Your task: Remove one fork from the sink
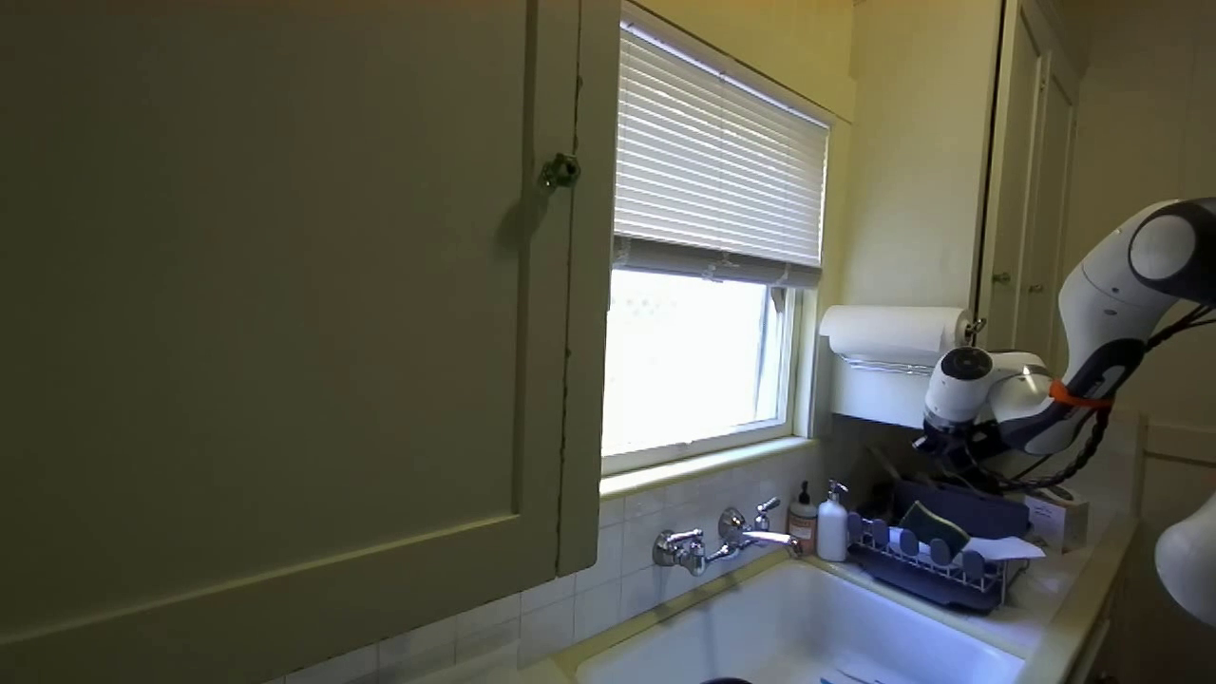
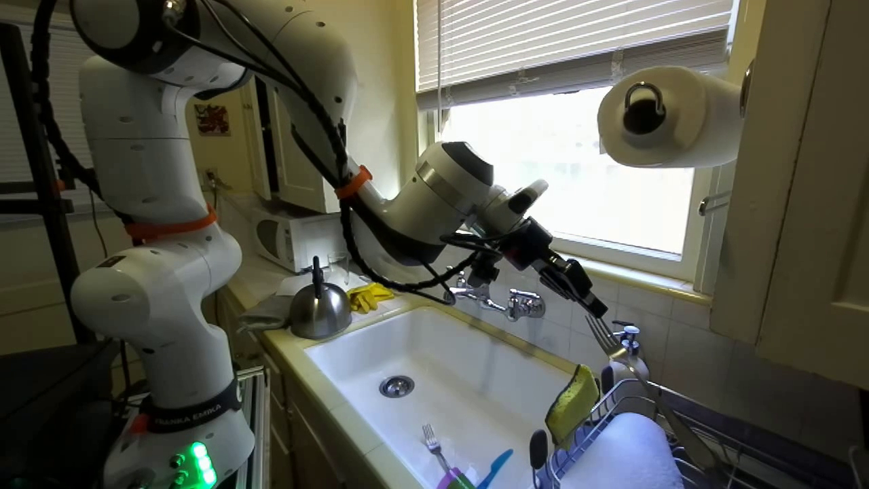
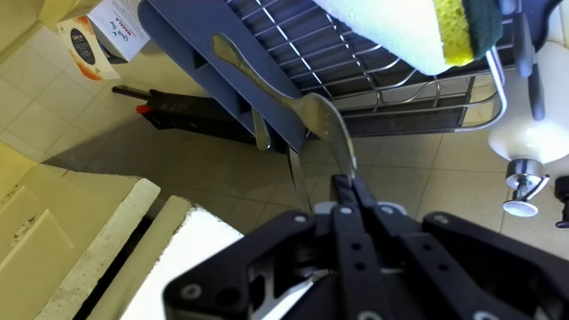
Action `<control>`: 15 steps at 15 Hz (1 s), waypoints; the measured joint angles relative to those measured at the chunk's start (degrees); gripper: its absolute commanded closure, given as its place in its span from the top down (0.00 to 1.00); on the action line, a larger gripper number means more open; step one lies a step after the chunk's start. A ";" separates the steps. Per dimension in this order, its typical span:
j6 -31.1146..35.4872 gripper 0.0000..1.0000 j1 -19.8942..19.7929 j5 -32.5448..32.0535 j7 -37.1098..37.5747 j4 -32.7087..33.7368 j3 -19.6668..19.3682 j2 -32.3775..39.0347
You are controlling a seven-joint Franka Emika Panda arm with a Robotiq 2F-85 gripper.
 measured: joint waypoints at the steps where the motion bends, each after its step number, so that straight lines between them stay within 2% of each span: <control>1: 0.74 0.01 -0.01 0.00 -0.15 0.00 -0.08 0.07; 7: 18.26 0.01 -3.43 0.00 -8.03 2.35 -5.10 6.47; 10: 21.53 0.01 -5.24 -0.03 -12.75 6.30 -6.73 11.26; 15: 25.28 0.01 -5.55 0.15 -16.86 13.61 -6.42 19.44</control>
